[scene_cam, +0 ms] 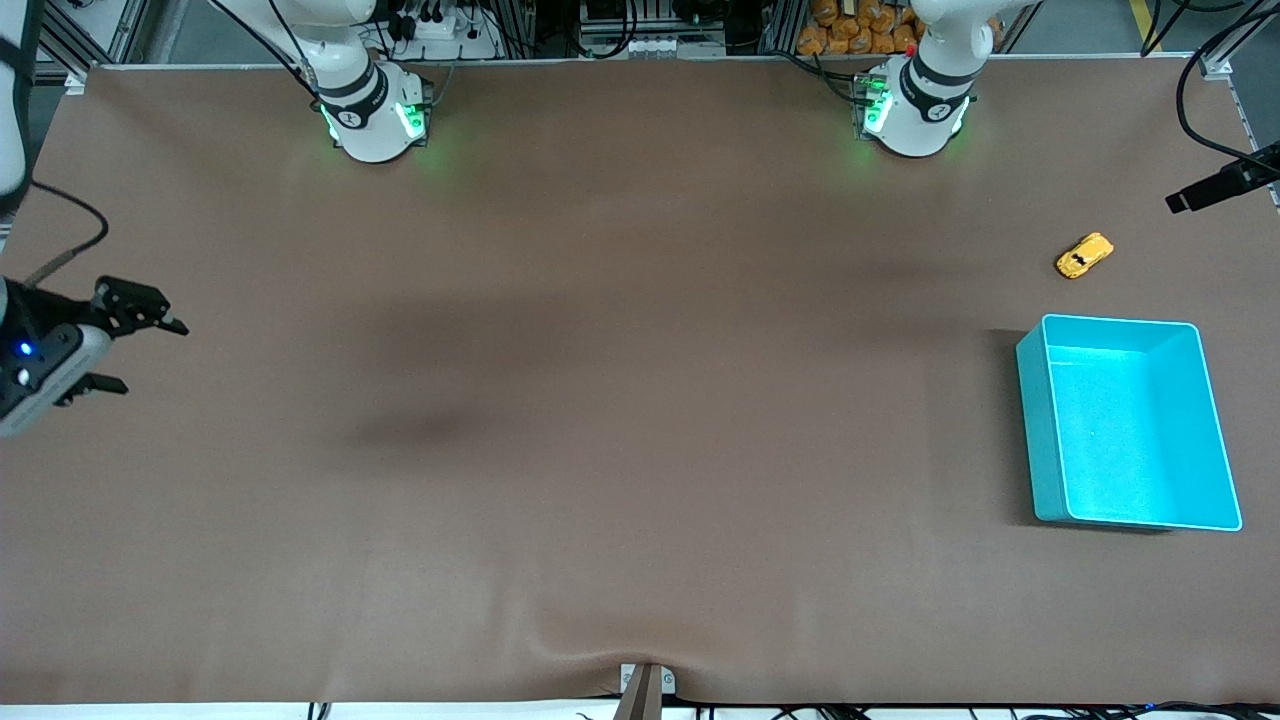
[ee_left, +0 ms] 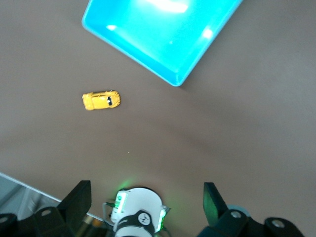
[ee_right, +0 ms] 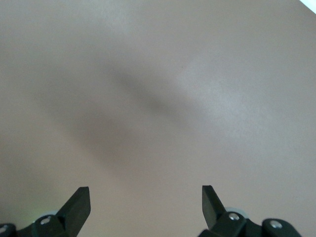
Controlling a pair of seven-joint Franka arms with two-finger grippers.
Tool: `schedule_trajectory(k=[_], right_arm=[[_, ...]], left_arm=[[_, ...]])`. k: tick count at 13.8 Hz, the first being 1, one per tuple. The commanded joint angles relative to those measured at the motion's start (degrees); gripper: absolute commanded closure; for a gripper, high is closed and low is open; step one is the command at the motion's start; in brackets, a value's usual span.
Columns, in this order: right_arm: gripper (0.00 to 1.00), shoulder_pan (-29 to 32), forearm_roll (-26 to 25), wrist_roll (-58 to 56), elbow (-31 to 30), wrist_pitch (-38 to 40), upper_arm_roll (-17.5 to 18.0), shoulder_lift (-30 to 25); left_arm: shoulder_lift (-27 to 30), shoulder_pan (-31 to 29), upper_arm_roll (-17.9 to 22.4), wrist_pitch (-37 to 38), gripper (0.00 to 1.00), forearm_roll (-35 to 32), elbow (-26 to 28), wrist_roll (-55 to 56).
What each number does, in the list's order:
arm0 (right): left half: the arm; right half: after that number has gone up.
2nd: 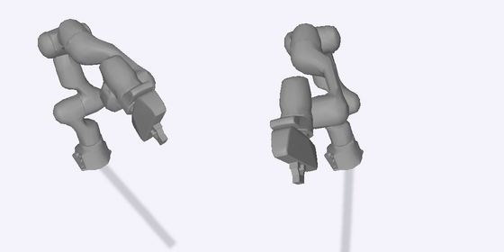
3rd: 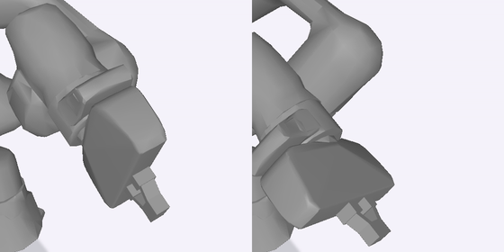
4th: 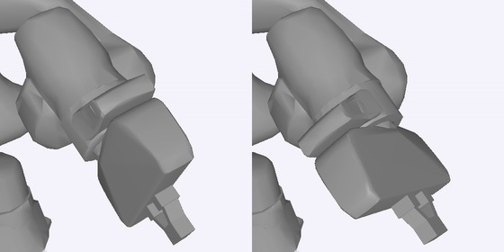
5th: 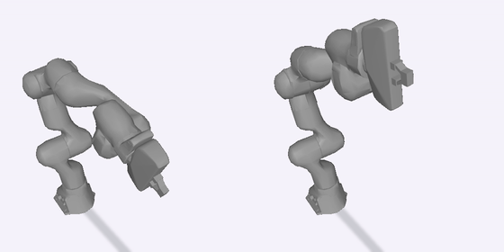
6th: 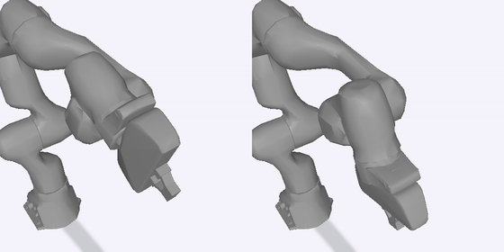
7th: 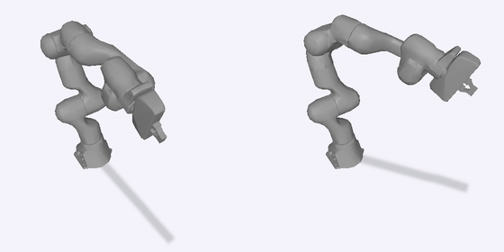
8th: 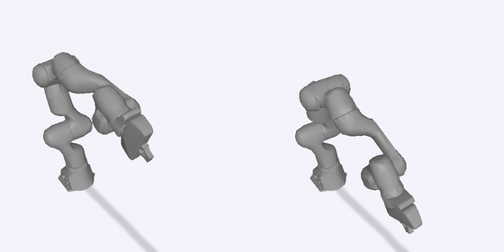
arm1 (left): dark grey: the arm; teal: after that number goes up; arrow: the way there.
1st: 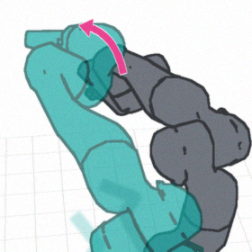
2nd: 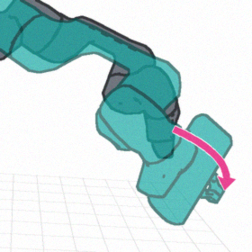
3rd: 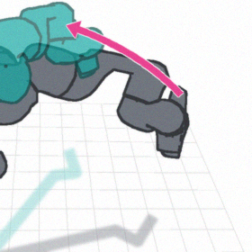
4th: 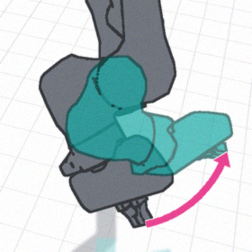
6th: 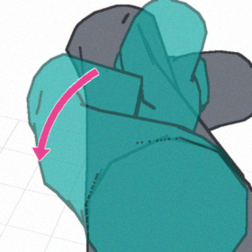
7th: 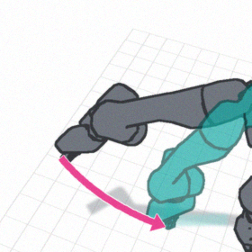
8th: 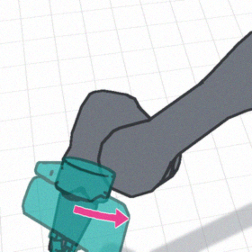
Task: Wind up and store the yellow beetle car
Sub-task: 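Withdraw the right gripper while the left gripper moves toward the car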
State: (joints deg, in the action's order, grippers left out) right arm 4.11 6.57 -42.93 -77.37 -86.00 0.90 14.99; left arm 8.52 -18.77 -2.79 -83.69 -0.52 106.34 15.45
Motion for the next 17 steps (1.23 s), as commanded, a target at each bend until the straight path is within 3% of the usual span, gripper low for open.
schedule_trajectory(k=[1, 3, 5, 10, 15, 17], right_arm=[[0.00, -5.6, -4.5, 13.6, -0.4, 3.0, -0.6, -4.0], [0.00, -6.8, -4.7, 25.2, -0.4, 6.4, -0.5, -5.5], [0.00, -6.8, -3.8, 28.2, 0.0, 8.7, -0.3, -5.7], [0.00, -6.9, 1.0, 44.2, -0.6, 6.7, -0.5, -10.0], [0.00, -7.0, -0.5, 45.7, -15.3, -3.2, -0.4, -19.1], [0.00, -7.0, -0.5, 45.8, -15.0, -3.0, -0.5, -18.6]], left_arm=[[1.3, -1.3, -0.7, -5.5, 0.00, 0.1, 6.6, 9.6], [0.7, -2.2, -0.8, -10.8, 0.00, 0.1, 10.3, 17.7], [-0.7, -3.2, -0.8, -15.3, 0.00, 0.1, 13.3, 21.9], [-8.1, -10.4, -0.9, -22.6, 0.00, 0.1, 13.6, 23.7], [-9.8, -11.4, -1.0, -30.4, 0.00, 0.1, 17.9, 31.9], [-9.8, -11.9, -1.0, -36.9, 0.00, 0.3, 22.0, 33.6]])
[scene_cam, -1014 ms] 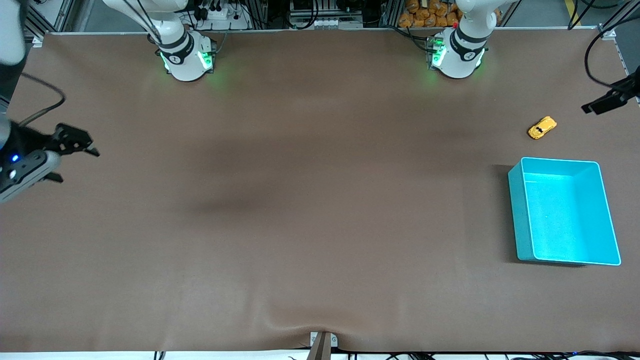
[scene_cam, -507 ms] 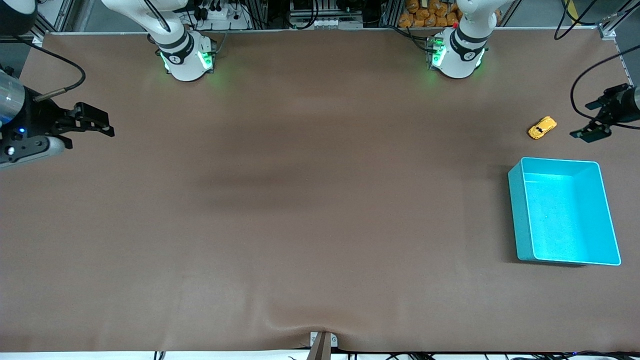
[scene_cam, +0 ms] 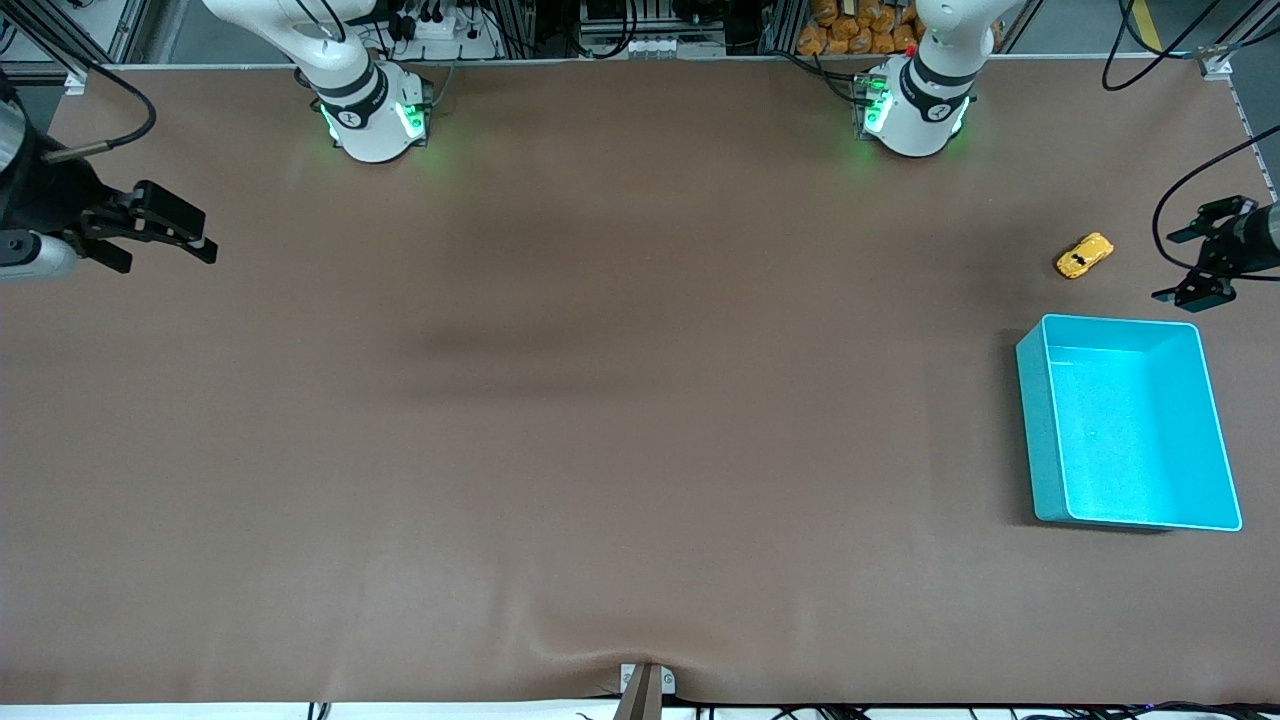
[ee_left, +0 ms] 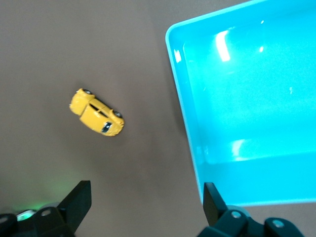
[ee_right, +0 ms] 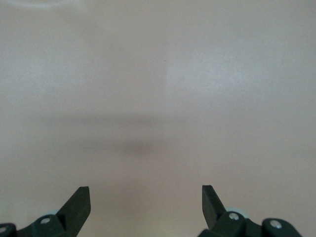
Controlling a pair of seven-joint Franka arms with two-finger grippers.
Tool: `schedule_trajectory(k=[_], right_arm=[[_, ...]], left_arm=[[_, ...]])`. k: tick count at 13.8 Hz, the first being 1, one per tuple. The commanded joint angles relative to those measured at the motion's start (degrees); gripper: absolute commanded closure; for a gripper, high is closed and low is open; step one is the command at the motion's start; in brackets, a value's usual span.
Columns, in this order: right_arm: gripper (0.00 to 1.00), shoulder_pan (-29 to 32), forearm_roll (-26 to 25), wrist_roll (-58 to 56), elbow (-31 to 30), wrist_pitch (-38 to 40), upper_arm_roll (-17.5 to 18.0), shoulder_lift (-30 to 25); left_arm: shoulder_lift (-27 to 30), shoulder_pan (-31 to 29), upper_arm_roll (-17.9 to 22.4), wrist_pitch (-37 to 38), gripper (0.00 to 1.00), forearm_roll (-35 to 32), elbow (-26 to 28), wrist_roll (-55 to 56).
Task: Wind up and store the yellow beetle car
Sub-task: 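Lower the open left gripper over the yellow car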
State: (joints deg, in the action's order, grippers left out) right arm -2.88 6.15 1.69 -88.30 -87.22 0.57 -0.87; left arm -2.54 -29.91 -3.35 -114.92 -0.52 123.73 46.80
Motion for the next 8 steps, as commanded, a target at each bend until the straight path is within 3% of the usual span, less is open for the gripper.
schedule_trajectory(k=[1, 5, 8], right_arm=[[0.00, 0.0, -0.2, 1.2, -4.0, -1.9, -0.1, -2.6], [0.00, -2.8, -0.4, 6.5, -3.4, -2.0, -0.1, -2.5], [0.00, -8.3, -4.5, 14.4, -3.5, -1.8, -0.1, -1.9]], left_arm=[[1.2, -1.6, -0.5, -8.7, 0.00, 0.3, 6.4, 2.6], [0.0, -4.7, -0.5, -16.9, 0.00, 1.0, 10.6, 2.9], [0.1, -7.3, -0.6, -20.7, 0.00, 1.0, 13.4, 2.8]])
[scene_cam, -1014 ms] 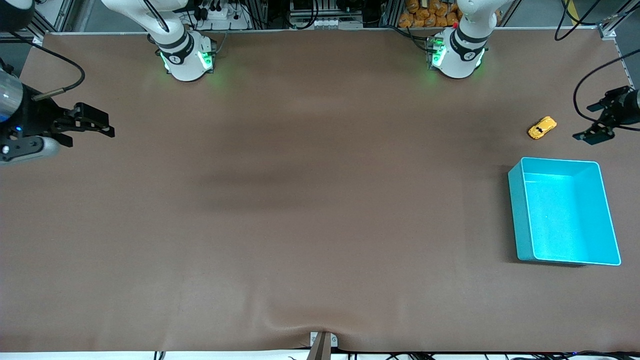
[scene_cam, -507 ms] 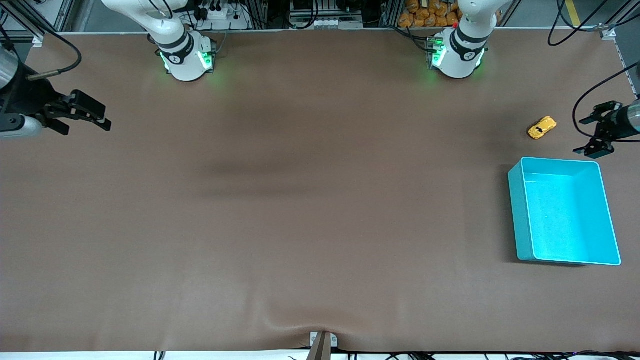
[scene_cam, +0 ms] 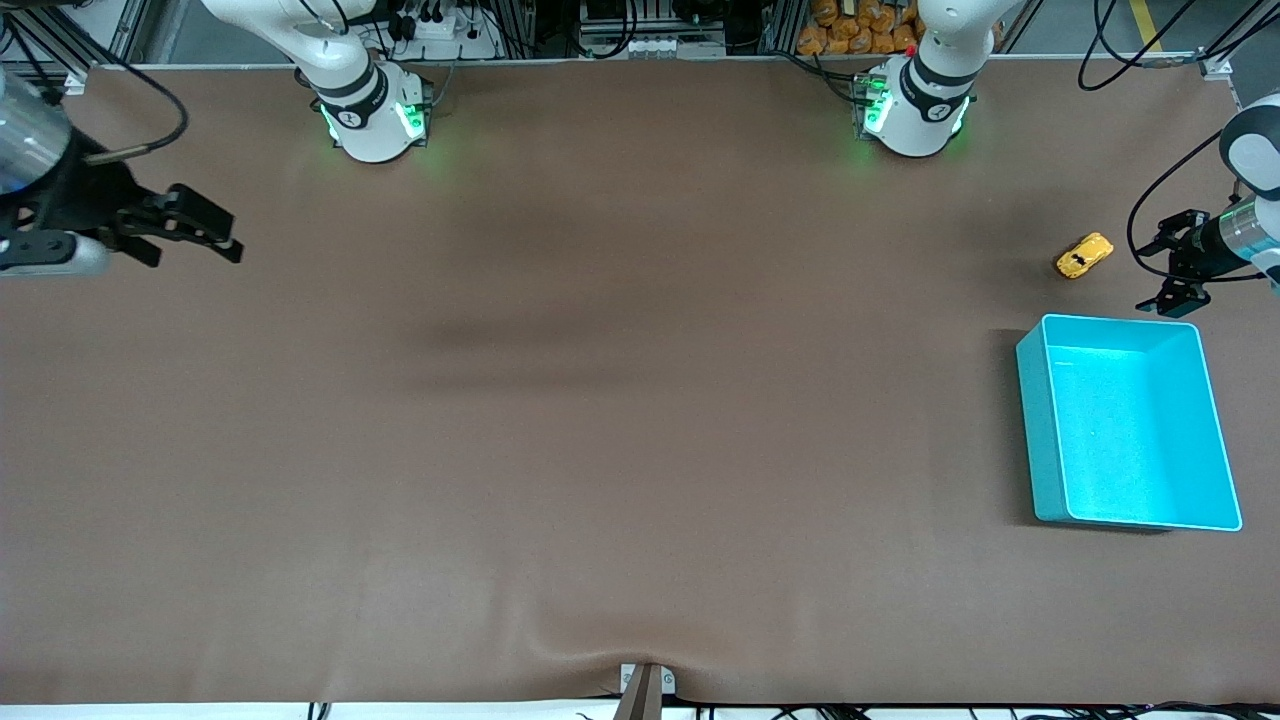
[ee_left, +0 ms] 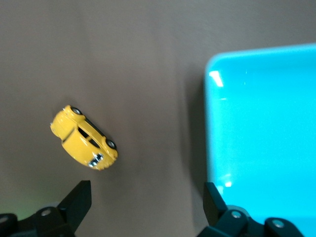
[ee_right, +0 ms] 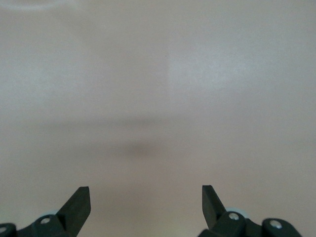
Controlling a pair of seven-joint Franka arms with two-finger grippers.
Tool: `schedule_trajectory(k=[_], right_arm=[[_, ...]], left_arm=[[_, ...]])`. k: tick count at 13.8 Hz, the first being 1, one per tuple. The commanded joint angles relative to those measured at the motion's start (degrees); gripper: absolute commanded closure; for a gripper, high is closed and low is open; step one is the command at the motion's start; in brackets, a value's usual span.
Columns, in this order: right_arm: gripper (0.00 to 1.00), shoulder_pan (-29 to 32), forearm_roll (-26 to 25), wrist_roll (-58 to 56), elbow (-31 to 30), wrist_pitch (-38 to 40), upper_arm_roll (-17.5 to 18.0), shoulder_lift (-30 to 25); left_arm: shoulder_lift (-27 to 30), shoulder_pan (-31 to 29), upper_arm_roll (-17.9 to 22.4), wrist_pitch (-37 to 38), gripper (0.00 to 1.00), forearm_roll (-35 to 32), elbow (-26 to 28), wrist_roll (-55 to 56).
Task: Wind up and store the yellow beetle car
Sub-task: 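Lower the open left gripper over the yellow car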
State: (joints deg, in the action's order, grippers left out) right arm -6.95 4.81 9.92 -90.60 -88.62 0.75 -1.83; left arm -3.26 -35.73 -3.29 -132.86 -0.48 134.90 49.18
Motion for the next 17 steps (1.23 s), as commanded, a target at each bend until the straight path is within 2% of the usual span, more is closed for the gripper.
schedule_trajectory(k=[1, 4, 7, 17], right_arm=[[0.00, -6.0, -4.5, 9.3, -1.1, -0.5, -0.3, -0.7], [0.00, -7.6, -4.6, 13.3, -1.2, -0.6, -0.3, -0.5], [0.00, -7.0, -4.7, 12.7, -1.1, -1.1, -0.6, 0.2], [0.00, -5.7, -5.3, 12.2, -0.9, -4.5, -0.9, 0.2]], left_arm=[[0.5, -1.4, -0.7, -3.0, 0.00, 1.0, 2.6, 0.4], [-2.0, -1.4, -0.7, -6.0, 0.00, 1.0, 4.2, 0.5], [-4.5, -1.4, -0.7, -10.1, 0.00, 1.4, 4.8, 0.5], [-9.5, -1.2, -2.8, -14.5, 0.00, 1.9, 4.7, 5.9]])
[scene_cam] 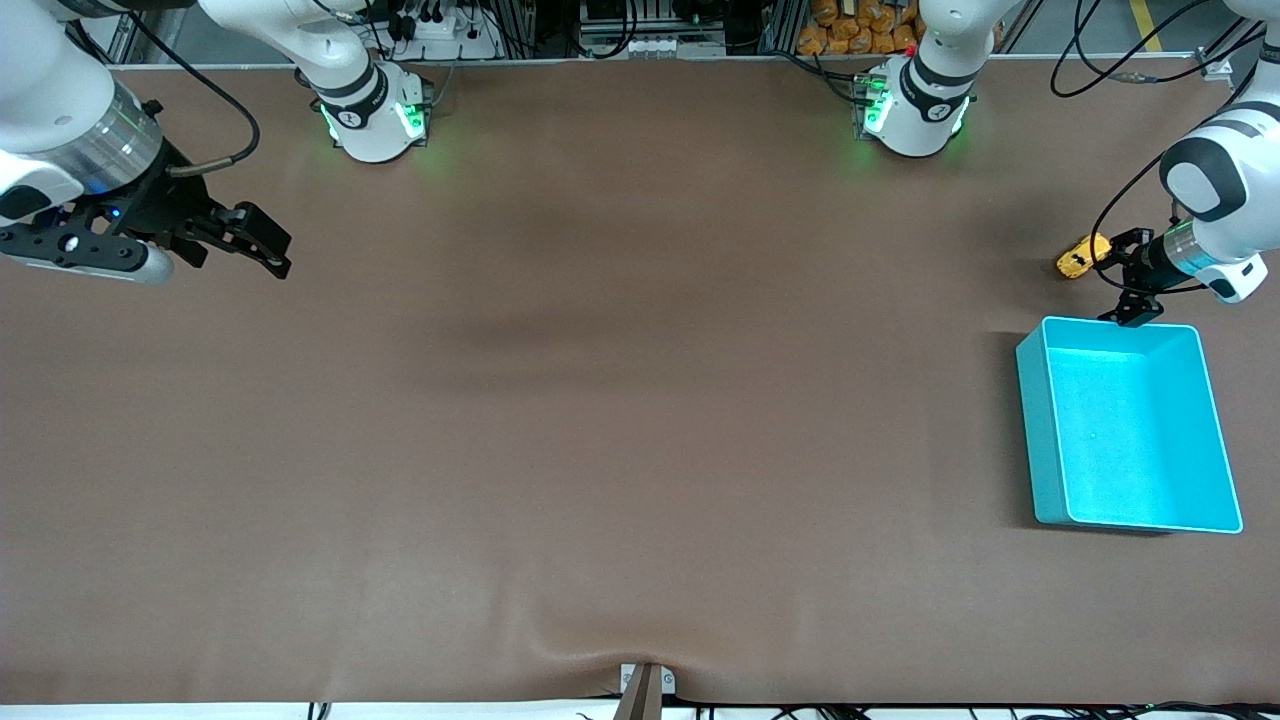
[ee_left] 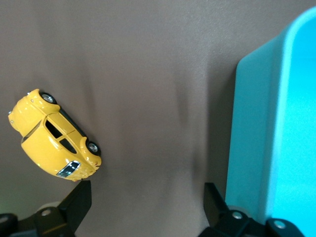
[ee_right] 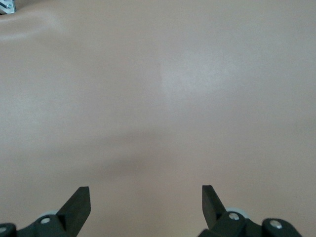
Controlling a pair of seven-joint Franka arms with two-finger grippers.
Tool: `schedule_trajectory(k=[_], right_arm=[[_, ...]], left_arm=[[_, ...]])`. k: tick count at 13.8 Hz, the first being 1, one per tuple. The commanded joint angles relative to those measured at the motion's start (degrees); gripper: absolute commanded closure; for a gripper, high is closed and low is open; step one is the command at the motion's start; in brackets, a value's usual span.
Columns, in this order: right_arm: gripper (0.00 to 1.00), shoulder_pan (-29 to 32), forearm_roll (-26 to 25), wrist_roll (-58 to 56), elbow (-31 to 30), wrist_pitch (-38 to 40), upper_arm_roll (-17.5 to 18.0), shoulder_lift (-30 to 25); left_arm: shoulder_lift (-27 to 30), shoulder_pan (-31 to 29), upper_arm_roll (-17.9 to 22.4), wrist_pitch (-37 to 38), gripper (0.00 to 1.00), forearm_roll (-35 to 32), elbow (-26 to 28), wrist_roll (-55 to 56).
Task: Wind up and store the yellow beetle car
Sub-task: 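Lower the open left gripper over the yellow car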
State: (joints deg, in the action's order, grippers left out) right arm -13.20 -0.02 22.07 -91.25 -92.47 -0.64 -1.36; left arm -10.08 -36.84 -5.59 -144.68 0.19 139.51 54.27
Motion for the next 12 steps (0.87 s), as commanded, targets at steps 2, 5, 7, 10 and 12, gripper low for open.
schedule_trajectory(k=[2, 5, 7, 10, 12], right_arm=[[0.00, 0.5, -0.4, 0.1, -0.3, -0.7, 0.5, -0.2], [0.00, 0.5, -0.2, 0.1, -0.4, -0.7, 0.5, -0.2], [0.00, 0.4, -0.1, 0.1, -0.5, -0.6, 0.5, -0.2], [0.00, 0.3, 0.0, 0.1, -0.6, -0.7, 0.5, -0.1], [0.00, 0.3, 0.0, 0.1, -0.6, -0.6, 0.5, -0.2]], left_arm=[[-2.8, -0.3, -0.4, -3.3, 0.00, 1.3, 0.4, 1.7], [-2.0, -0.3, -0.4, -3.3, 0.00, 1.3, 1.7, 4.5], [-0.9, -0.6, -0.6, -3.3, 0.00, 1.2, 3.1, 4.5], [0.8, -0.6, -0.6, -3.3, 0.00, 1.3, 4.9, 4.9], [2.4, -0.6, -0.6, -3.2, 0.00, 1.3, 6.4, 4.9]])
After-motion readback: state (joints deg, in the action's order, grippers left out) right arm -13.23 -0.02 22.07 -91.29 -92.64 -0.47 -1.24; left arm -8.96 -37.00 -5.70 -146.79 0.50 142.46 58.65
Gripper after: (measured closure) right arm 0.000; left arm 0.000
